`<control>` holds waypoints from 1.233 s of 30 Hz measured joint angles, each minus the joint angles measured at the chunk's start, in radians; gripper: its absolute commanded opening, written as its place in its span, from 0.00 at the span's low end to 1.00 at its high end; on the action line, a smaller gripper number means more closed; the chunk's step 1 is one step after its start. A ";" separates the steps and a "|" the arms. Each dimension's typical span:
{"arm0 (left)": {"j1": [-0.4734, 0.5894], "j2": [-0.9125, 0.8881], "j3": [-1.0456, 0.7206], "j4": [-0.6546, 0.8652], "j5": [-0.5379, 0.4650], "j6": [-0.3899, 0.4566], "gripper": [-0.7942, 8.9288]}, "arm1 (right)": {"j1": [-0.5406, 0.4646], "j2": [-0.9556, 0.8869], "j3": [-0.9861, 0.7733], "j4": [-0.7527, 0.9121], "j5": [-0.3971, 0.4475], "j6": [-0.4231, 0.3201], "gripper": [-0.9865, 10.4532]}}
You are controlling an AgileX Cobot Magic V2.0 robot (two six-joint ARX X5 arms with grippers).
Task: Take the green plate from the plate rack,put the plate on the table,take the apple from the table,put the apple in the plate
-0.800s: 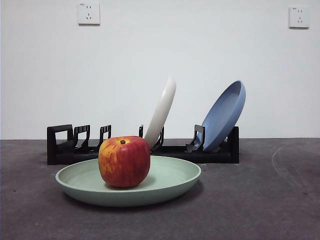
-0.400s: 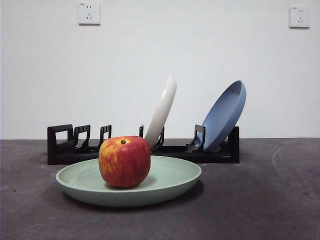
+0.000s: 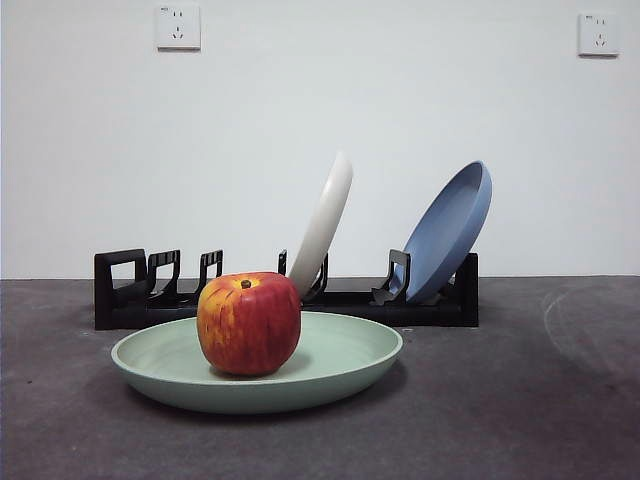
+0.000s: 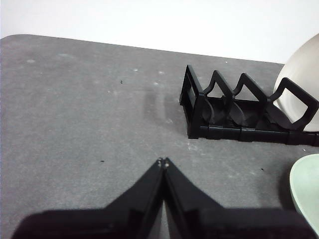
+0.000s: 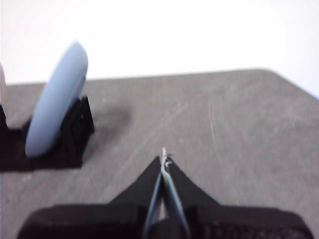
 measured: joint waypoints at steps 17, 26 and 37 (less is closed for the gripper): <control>0.000 0.000 0.000 0.000 0.000 0.000 0.08 | -0.024 -0.112 -0.048 -0.184 0.023 0.005 0.07; 0.000 0.003 0.000 0.000 0.000 0.000 0.08 | -0.024 -0.112 -0.049 -0.183 0.023 0.011 0.09; 0.000 0.003 0.000 0.000 0.000 0.000 0.08 | -0.024 -0.112 -0.048 -0.183 0.024 0.014 0.09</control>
